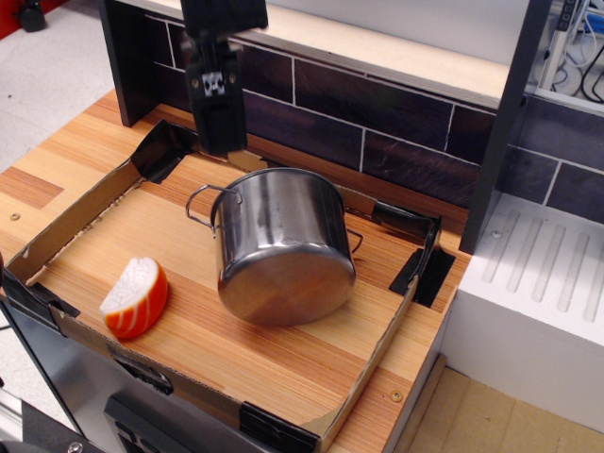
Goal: Upright metal pot
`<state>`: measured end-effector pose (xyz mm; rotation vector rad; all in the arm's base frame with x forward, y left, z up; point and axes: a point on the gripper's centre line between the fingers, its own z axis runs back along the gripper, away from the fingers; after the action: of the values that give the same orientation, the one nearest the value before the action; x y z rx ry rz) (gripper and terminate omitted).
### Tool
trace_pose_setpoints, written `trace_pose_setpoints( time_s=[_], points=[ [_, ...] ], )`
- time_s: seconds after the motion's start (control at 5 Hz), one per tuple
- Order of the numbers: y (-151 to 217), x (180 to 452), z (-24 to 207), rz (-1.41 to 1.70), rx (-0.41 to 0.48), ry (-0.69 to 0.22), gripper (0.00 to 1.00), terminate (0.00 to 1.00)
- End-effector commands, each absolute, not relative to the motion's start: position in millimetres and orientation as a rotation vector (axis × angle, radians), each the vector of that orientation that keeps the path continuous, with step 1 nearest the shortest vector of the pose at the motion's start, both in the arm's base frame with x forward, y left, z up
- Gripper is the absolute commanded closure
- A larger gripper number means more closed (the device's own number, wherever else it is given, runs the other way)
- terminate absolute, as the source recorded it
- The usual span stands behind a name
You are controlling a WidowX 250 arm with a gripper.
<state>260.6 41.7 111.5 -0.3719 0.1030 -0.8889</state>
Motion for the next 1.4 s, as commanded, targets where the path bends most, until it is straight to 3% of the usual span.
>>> trace_pose_setpoints(
  time_s=[0.0, 0.4, 0.8, 1.2],
  points=[
    [47, 274, 113, -0.999, -0.3, 0.064, 0.0, 0.0],
    [45, 269, 103, -1.131, -0.458, 0.193, 0.0, 0.0],
    [45, 253, 100, -1.209, -0.527, 0.248, 0.0, 0.0],
    [35, 239, 82, -1.257, -0.511, 0.275, 0.0, 0.0]
  ],
)
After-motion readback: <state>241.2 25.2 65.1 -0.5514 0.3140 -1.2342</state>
